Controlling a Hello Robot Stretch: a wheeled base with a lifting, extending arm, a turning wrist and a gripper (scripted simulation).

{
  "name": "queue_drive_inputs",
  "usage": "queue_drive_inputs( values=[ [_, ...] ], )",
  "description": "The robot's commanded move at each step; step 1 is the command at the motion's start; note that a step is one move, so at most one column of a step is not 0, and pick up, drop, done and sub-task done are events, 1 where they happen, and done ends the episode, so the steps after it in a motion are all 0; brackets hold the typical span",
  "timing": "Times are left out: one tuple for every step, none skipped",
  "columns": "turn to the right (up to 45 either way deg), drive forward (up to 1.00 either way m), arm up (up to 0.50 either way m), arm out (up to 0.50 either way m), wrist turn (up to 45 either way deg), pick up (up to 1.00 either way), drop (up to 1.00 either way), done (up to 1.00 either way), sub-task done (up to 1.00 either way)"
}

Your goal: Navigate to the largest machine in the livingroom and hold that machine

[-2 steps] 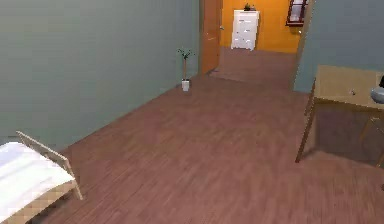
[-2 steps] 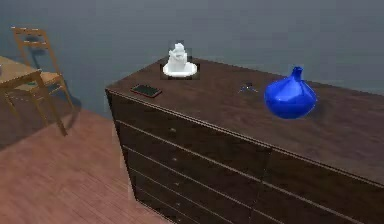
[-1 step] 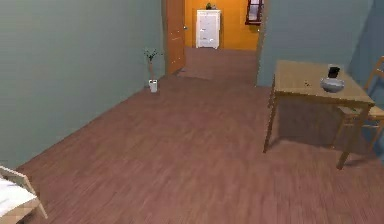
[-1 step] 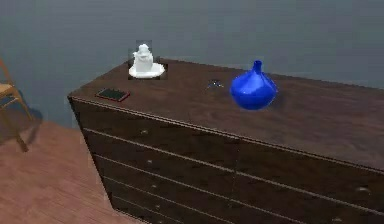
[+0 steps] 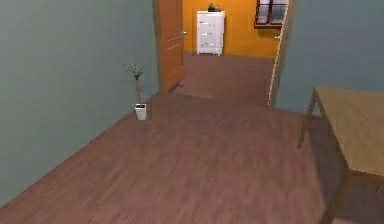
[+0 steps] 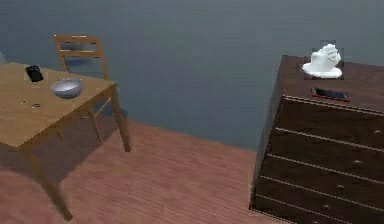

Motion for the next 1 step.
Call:
queue_drive_inputs(
  values=[
    [3.0, 0.0, 0.0, 0.0, 0.0, 0.0, 0.0, 0.0, 0.0]
  ],
)
